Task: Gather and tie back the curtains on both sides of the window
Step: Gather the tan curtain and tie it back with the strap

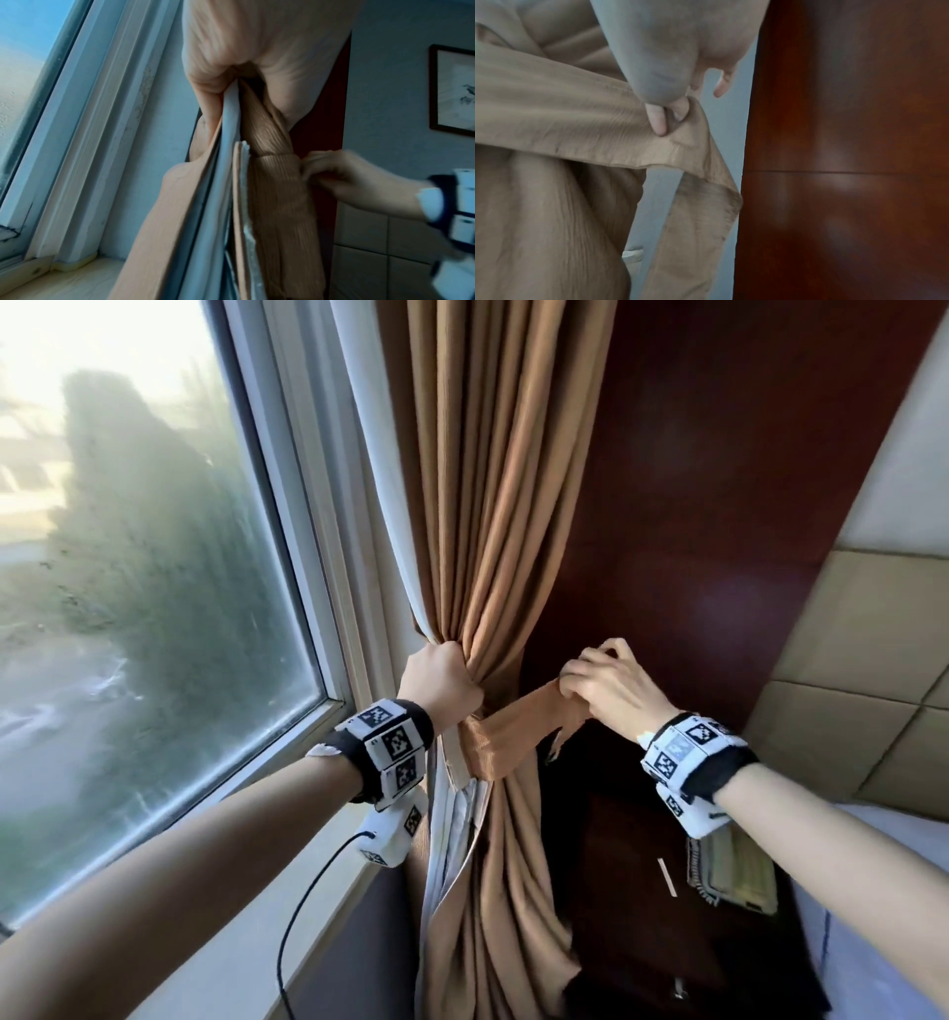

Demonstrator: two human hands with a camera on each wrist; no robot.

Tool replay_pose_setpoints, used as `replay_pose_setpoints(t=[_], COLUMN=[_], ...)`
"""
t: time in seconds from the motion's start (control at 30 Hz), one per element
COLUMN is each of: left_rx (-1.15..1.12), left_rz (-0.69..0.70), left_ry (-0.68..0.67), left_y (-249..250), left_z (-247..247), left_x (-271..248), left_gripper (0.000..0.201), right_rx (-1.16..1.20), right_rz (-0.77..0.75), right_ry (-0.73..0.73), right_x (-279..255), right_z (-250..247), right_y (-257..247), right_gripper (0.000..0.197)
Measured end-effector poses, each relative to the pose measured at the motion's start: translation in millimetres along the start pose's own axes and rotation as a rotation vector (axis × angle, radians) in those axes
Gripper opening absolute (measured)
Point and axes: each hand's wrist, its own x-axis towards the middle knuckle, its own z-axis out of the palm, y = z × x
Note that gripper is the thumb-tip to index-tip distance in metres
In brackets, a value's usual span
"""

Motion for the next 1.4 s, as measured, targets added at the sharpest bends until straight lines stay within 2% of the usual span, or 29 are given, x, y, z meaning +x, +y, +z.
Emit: replay_pose_setpoints(t=[0.1, 0.17, 0.23, 0.3, 0.37, 0.43, 0.53, 0.67, 0.73, 0.77, 0.83, 0.87, 0.9, 0.93, 0.97, 1.0, 1.07, 1.13, 1.17, 1.23, 1.33, 1.37, 1.4], left_rx=[0.021, 0.015, 0.005, 0.000, -0.004, -0.015, -0.034, -0.069, -0.088, -0.096, -0.114, -0.120, -0.122, -0.124, -0.127, -0.133, -0.153, -0.165, -0.168, -0.176, -0.248, -0.275, -0.291], left_rz=[-0.003, -0.011, -0.024, -0.027, -0.022, -0.019, 0.003, 0.064, 0.084, 0.091, 0.110, 0.121, 0.131, 0.139, 0.151, 0.162, 0.174, 0.180, 0.185, 0.191, 0.183, 0.189, 0.203], left_ry=[-0.004, 0.009, 0.019, 0.016, 0.019, 0.018, 0.004, -0.027, -0.037, -0.042, -0.059, -0.074, -0.094, -0.111, -0.125, -0.138, -0.164, -0.194, -0.205, -0.221, -0.248, -0.250, -0.250], left_y=[6.9, 7.8, 7.1, 5.7, 3.4, 0.9, -3.7, -12.0, -15.1, -16.8, -18.5, -20.4, -20.9, -22.7, -23.8, -25.3, -27.1, -27.0, -26.4, -25.0, -22.9, -21.3, -19.7], left_z=[5.0, 6.2, 6.4, 4.8, 2.9, 1.7, 1.0, 1.1, -0.1, -1.1, -1.8, -3.4, -5.8, -8.7, -11.1, -13.0, -14.1, -13.0, -11.6, -8.3, -3.1, -1.2, 1.3], left_x=[0.8, 1.2, 0.2, -2.5, -3.0, -0.5, 4.0, 9.7, 13.5, 15.8, 18.3, 19.3, 20.1, 21.6, 23.1, 25.2, 28.7, 31.6, 33.4, 36.6, 39.4, 39.4, 39.2], left_gripper=[0.017, 0.019, 0.021, 0.023, 0.021, 0.019, 0.017, 0.020, 0.020, 0.020, 0.023, 0.025, 0.026, 0.026, 0.026, 0.027, 0.028, 0.023, 0.021, 0.024, 0.027, 0.027, 0.027], right_rx=[0.065, 0.090, 0.173, 0.252, 0.468, 0.686, 0.949, 1.487, 1.653, 1.710, 1.788, 1.847, 1.982, 2.176, 2.308, 2.377, 2.414, 2.377, 2.343, 2.300, 2.191, 2.172, 2.186], right_rz=[0.150, 0.235, 0.349, 0.467, 0.548, 0.580, 0.714, 0.866, 0.954, 0.970, 1.001, 0.973, 0.928, 0.908, 0.865, 0.821, 0.751, 0.684, 0.671, 0.714, 0.831, 0.853, 0.860], right_ry=[-0.127, -0.136, -0.208, -0.206, -0.245, -0.302, -0.377, -0.305, -0.177, -0.088, 0.069, 0.085, 0.092, 0.081, 0.066, 0.071, 0.041, -0.150, -0.230, -0.313, -0.258, -0.233, -0.226], right_x=[27.7, 44.5, 57.7, 67.7, 78.2, 88.2, 97.4, 104.6, 106.9, 107.6, 106.7, 106.6, 105.5, 105.1, 104.1, 103.5, 98.4, 93.8, 93.4, 94.1, 96.2, 94.2, 91.2], right_z=[17.0, 31.8, 37.9, 44.4, 47.5, 50.6, 43.6, 37.6, 35.8, 34.3, 31.3, 31.9, 29.7, 31.7, 31.5, 34.8, 38.4, 43.3, 40.8, 41.6, 29.8, 28.1, 28.4], right_y=[-9.5, -15.6, -20.9, -24.5, -29.9, -32.9, -40.5, -47.6, -49.7, -51.8, -55.7, -57.1, -58.1, -57.6, -58.6, -58.1, -57.2, -55.6, -55.4, -50.7, -50.1, -49.2, -48.6], right_gripper=[0.023, 0.018, 0.020, 0.021, 0.022, 0.028, 0.038, 0.016, 0.022, 0.027, 0.022, 0.015, 0.023, 0.042, 0.051, 0.051, 0.057, 0.082, 0.084, 0.063, 0.005, 0.017, 0.014])
